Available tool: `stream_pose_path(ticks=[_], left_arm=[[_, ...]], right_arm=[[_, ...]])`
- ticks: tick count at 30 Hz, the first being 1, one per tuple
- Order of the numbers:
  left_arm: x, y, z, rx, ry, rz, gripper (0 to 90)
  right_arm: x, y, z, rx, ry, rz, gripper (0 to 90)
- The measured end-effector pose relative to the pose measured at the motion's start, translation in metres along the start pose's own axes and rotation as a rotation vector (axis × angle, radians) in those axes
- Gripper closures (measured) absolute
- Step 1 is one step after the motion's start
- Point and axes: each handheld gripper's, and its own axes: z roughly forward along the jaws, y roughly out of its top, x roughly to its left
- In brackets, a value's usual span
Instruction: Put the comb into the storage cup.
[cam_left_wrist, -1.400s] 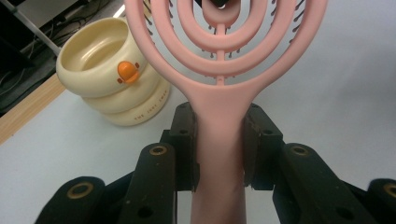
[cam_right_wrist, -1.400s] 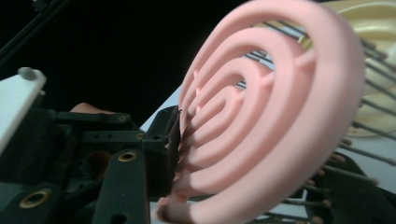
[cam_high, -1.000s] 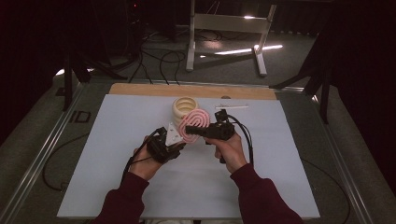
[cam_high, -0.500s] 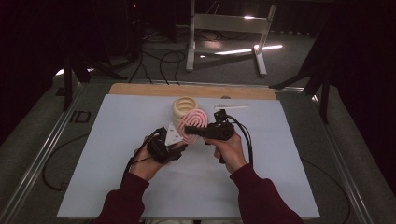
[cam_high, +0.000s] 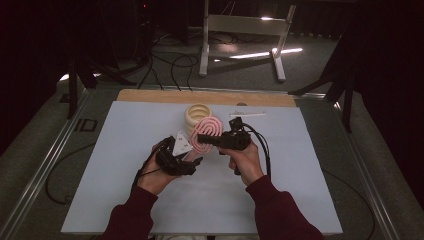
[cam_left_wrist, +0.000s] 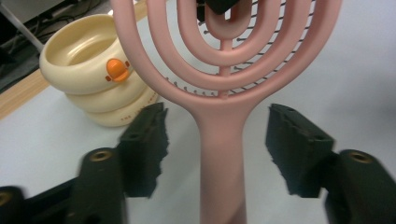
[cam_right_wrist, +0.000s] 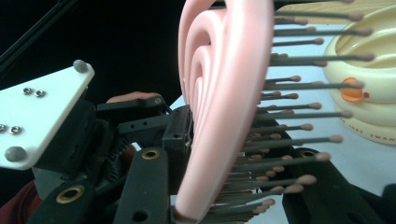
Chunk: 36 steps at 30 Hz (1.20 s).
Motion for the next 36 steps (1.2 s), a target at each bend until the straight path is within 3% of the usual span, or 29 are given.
stream_pose_path(ticks=[1, 2, 4, 19, 23, 36], left_arm=[[0.003, -0.001, -0.002, -0.017, 0.014, -0.026, 30.2], [0.003, -0.001, -0.002, -0.017, 0.014, -0.026, 19.4], [0.004, -0.001, -0.003, -0.016, 0.023, -0.035, 16.4], [0.016, -0.014, -0.014, -0.051, 0.061, -0.106, 3.8], [0.022, -0.021, -0.018, -0.063, 0.073, -0.138, 1.8], [0.033, -0.043, -0.031, -0.13, 0.124, -0.186, 0.5]], right_arm=[[0.0, 0.0, 0.0, 0.0, 0.0, 0.0, 63.7], [0.0, 0.0, 0.0, 0.0, 0.0, 0.0, 63.7], [-0.001, 0.0, 0.0, -0.007, 0.002, 0.01, 63.7], [-0.003, 0.001, -0.002, -0.013, -0.009, 0.008, 63.7], [-0.003, 0.001, -0.003, -0.016, -0.013, 0.009, 63.7], [-0.006, 0.002, -0.005, -0.018, -0.028, 0.008, 63.7]])
